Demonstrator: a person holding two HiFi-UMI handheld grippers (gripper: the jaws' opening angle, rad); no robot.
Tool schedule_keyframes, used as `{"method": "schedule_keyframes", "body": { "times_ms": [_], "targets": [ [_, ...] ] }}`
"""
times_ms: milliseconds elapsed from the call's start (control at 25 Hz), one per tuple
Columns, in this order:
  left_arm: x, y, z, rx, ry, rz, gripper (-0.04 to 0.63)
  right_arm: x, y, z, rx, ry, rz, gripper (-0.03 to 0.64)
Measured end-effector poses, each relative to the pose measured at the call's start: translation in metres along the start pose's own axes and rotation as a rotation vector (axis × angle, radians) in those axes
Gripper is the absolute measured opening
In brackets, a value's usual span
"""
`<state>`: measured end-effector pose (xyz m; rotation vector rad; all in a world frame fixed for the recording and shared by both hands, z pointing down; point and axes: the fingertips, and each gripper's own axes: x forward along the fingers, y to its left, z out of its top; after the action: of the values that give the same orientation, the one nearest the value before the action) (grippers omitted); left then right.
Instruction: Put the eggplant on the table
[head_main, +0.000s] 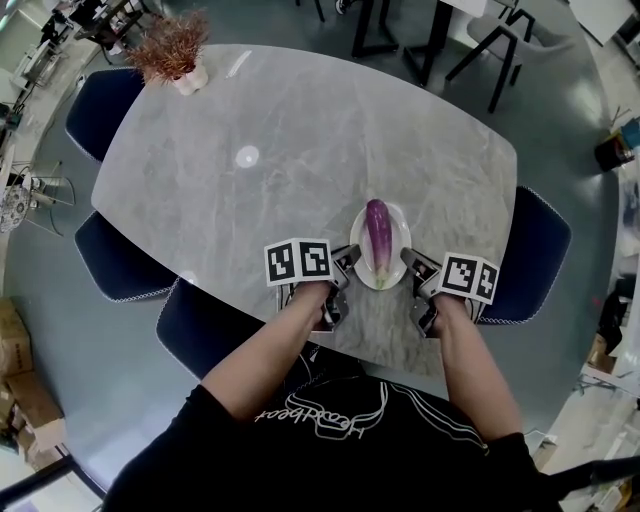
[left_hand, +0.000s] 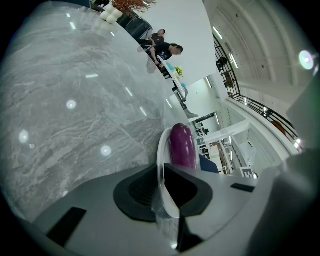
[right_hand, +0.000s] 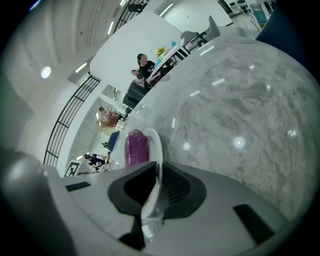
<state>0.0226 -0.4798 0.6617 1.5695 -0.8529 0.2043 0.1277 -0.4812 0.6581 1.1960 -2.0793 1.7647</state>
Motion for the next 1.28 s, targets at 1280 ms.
{"method": "schedule_keyframes", "body": {
  "times_ms": [1280],
  "targets": [
    [-0.053, -0.035, -0.023, -0.012, -0.117, -0.149, 0.011, -0.055, 0.054, -0.022, -0.114, -0.091, 0.170, 0.049]
  ]
}}
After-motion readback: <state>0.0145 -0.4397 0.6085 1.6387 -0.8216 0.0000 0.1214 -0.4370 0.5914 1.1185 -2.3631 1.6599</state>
